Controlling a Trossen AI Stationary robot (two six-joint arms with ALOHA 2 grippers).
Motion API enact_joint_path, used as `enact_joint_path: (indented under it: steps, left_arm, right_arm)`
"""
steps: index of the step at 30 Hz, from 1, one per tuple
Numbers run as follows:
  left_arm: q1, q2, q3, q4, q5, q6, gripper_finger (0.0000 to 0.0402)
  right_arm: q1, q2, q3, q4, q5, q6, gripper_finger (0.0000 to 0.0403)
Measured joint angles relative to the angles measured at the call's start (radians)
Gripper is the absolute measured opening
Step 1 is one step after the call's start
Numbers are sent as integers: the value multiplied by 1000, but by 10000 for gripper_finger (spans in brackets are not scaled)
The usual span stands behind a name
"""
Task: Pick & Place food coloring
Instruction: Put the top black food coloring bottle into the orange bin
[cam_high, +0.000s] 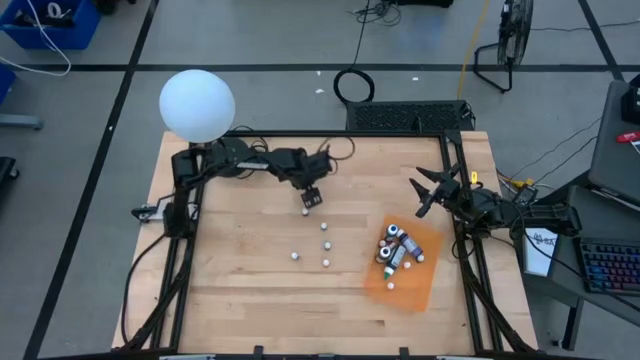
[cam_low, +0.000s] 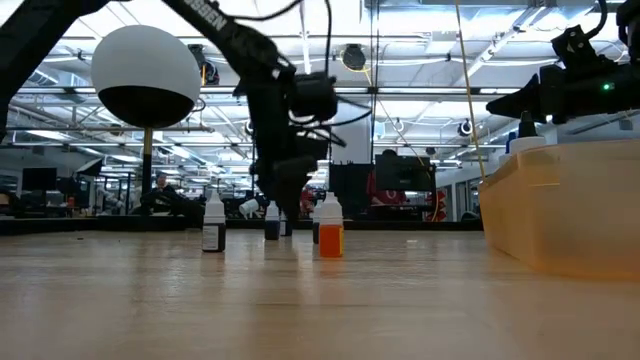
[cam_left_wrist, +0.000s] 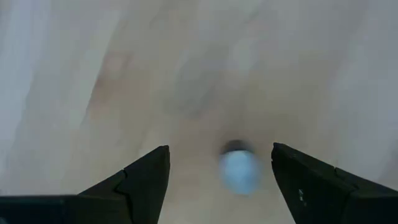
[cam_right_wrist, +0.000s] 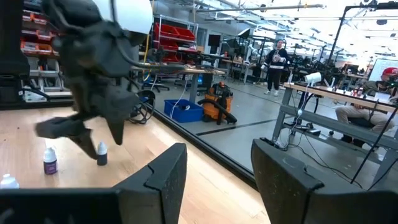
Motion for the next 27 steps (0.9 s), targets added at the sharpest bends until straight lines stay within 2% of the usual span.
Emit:
enact_joint_path:
  steps: [6, 20, 27]
  left_arm:
    - [51, 0, -45, 49, 8, -19, 284]
    - [28, 0, -45, 21, 7, -34, 274]
    - [23, 0, -45, 14, 9, -34, 231]
  right_arm:
    - [0, 0, 0, 0, 0, 0, 167]
    - [0, 0, 0, 0, 0, 0, 167]
    - [0, 0, 0, 1, 0, 0, 167]
